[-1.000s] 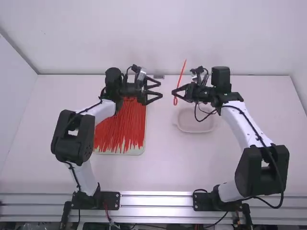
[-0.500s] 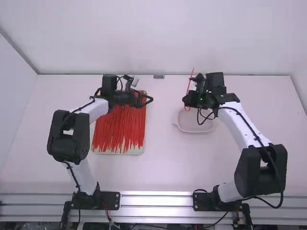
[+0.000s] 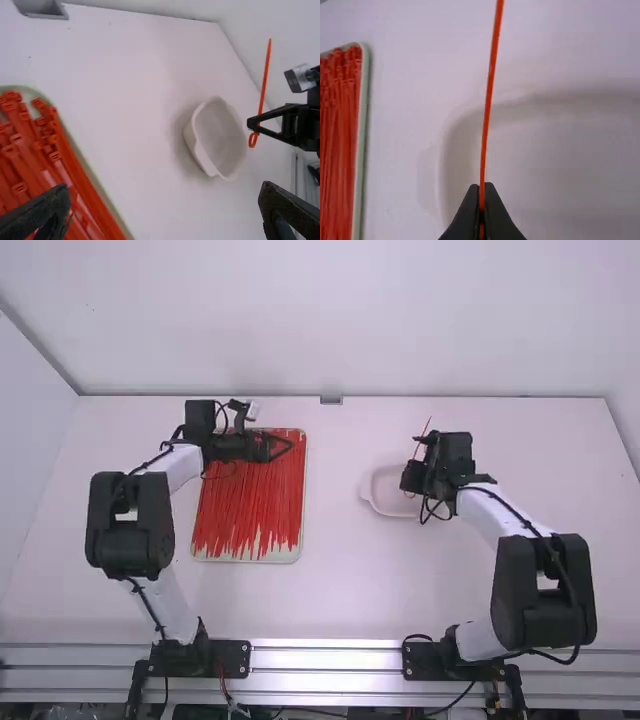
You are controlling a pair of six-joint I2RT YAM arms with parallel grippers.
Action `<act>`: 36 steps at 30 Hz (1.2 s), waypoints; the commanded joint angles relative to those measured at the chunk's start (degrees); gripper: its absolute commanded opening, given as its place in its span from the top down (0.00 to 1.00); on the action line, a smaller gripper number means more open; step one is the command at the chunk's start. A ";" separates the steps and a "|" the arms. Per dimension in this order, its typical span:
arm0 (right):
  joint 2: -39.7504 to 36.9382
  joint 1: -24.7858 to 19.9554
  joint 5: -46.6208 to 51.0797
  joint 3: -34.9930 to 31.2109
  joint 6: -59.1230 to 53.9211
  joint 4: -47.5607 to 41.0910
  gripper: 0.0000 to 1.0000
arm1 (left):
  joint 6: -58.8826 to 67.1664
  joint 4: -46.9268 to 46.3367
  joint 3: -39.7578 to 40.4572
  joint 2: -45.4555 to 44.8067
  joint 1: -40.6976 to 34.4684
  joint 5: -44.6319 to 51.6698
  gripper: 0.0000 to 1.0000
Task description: Fasten the cable tie
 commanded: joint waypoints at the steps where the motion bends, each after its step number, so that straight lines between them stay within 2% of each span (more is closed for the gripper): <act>1: -1.01 -0.04 1.44 -1.77 1.05 1.95 1.00 | 0.81 -0.07 -0.11 -0.66 -1.42 0.07 0.01; 5: -1.01 -0.15 1.75 -3.54 1.27 5.31 1.00 | 0.83 0.39 -0.09 -0.66 -2.14 0.04 0.01; 16: -1.01 1.38 4.09 -3.58 1.25 6.25 1.00 | 0.79 0.31 -0.09 -0.74 -1.90 0.26 0.01; 20: -1.03 1.25 4.02 -3.37 1.51 6.34 0.97 | 0.81 0.15 -0.09 -0.76 -1.86 0.17 0.01; 21: -1.03 1.25 4.02 -3.37 1.49 6.21 0.00 | 0.83 0.22 -0.09 -0.76 -1.97 -0.11 0.01; 32: -1.14 1.31 1.42 -3.39 1.55 5.55 0.00 | 0.83 0.85 -0.11 -1.66 -1.79 -0.20 0.01; 36: -3.02 1.31 -0.39 -3.39 2.93 2.69 0.01 | 0.81 -2.51 -0.11 -4.07 -1.81 -3.87 0.01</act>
